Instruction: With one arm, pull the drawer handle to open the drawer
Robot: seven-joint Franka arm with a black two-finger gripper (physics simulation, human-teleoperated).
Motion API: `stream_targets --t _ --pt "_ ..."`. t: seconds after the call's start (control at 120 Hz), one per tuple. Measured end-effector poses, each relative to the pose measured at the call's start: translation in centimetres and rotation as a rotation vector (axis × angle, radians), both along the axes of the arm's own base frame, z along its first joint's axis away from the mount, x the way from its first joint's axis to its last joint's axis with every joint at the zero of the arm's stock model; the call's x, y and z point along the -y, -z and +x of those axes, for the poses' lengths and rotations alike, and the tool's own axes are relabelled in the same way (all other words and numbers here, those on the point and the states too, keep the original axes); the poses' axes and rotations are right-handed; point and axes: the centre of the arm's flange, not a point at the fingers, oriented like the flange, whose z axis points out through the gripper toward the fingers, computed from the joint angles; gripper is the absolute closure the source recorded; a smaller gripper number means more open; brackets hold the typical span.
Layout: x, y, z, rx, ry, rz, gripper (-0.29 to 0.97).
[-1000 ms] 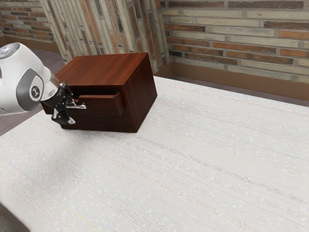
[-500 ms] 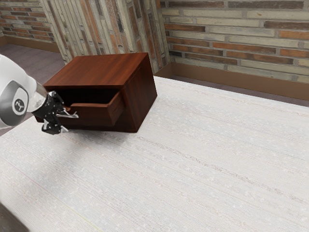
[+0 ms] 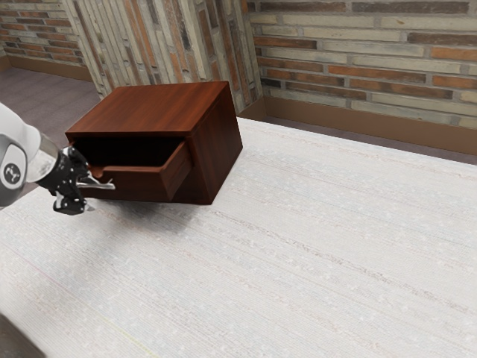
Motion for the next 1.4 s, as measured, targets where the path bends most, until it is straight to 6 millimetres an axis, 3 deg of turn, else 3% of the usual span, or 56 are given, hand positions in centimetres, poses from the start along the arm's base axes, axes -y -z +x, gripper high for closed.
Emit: stream_targets --t 0.467,1.058,1.192,1.275,1.342,1.4 --pt "0.0 0.0 -2.8 0.013 -0.019 -0.014 0.33" --pt "1.8 -0.7 -3.9 0.011 -0.019 0.031 0.33" --pt "2.3 -1.7 -4.1 0.029 -0.014 0.043 0.33" --pt "3.7 -3.2 -4.0 0.045 0.004 0.070 0.32" --pt "7.3 -5.8 -3.7 0.067 0.063 0.107 0.23" --pt "11.5 -10.4 -2.3 0.085 0.140 0.146 0.18"
